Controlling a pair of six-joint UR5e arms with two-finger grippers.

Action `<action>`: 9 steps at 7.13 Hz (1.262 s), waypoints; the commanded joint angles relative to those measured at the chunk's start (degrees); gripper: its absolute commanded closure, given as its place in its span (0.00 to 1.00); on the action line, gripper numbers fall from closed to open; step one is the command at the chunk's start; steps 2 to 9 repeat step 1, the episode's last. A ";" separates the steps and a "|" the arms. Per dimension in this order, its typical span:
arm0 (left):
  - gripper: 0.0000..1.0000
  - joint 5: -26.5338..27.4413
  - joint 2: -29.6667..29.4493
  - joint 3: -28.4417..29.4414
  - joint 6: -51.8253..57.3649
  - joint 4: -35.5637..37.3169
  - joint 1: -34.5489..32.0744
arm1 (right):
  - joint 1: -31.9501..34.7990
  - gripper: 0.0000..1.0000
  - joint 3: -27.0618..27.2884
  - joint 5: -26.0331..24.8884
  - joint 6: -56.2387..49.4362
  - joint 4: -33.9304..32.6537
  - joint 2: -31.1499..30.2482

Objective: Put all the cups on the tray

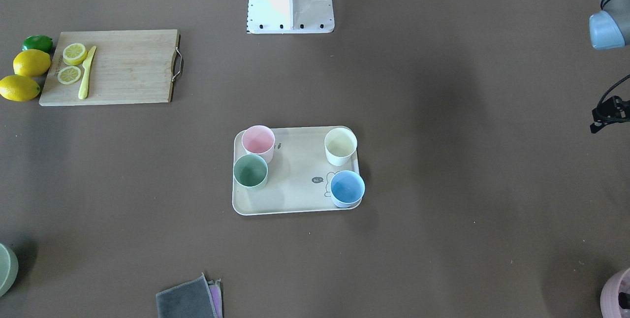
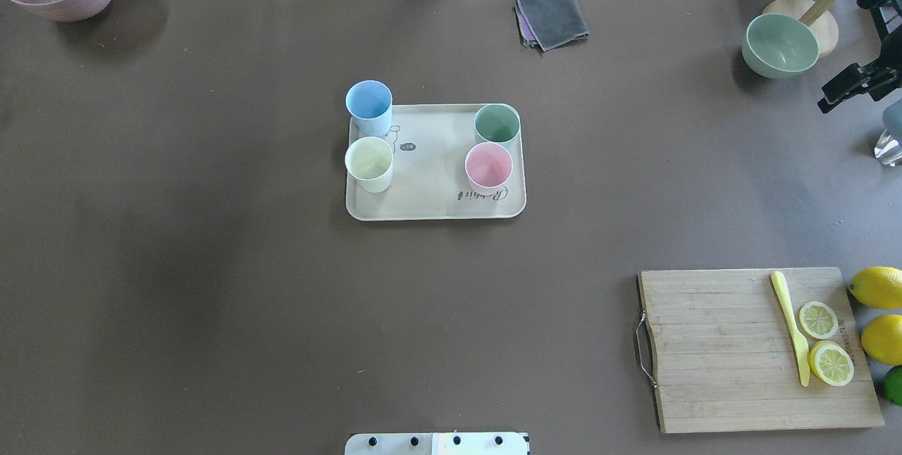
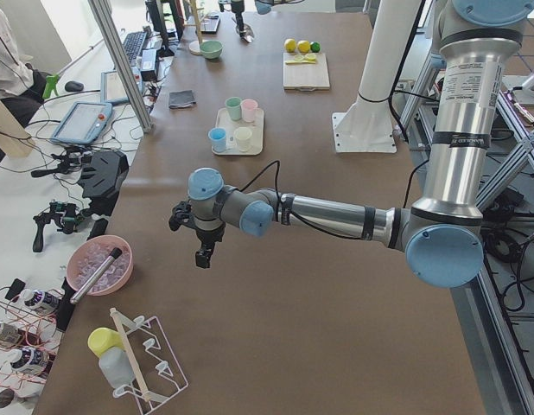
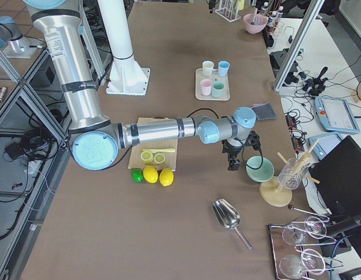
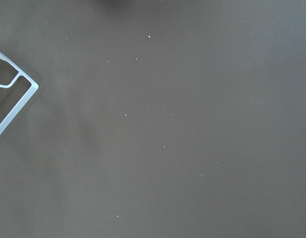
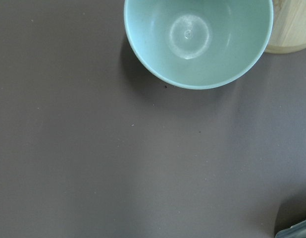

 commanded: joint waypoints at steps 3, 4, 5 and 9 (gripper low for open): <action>0.02 0.00 0.15 -1.80 0.07 0.00 -0.02 | 0.30 0.00 0.03 0.07 -0.15 -0.04 -0.63; 0.02 0.00 0.15 -1.80 0.07 0.00 -0.02 | 0.30 0.00 0.03 0.07 -0.15 -0.04 -0.63; 0.02 0.00 0.15 -1.80 0.07 0.00 -0.02 | 0.30 0.00 0.03 0.07 -0.15 -0.04 -0.63; 0.02 0.00 0.15 -1.80 0.07 0.00 -0.02 | 0.30 0.00 0.03 0.07 -0.15 -0.04 -0.63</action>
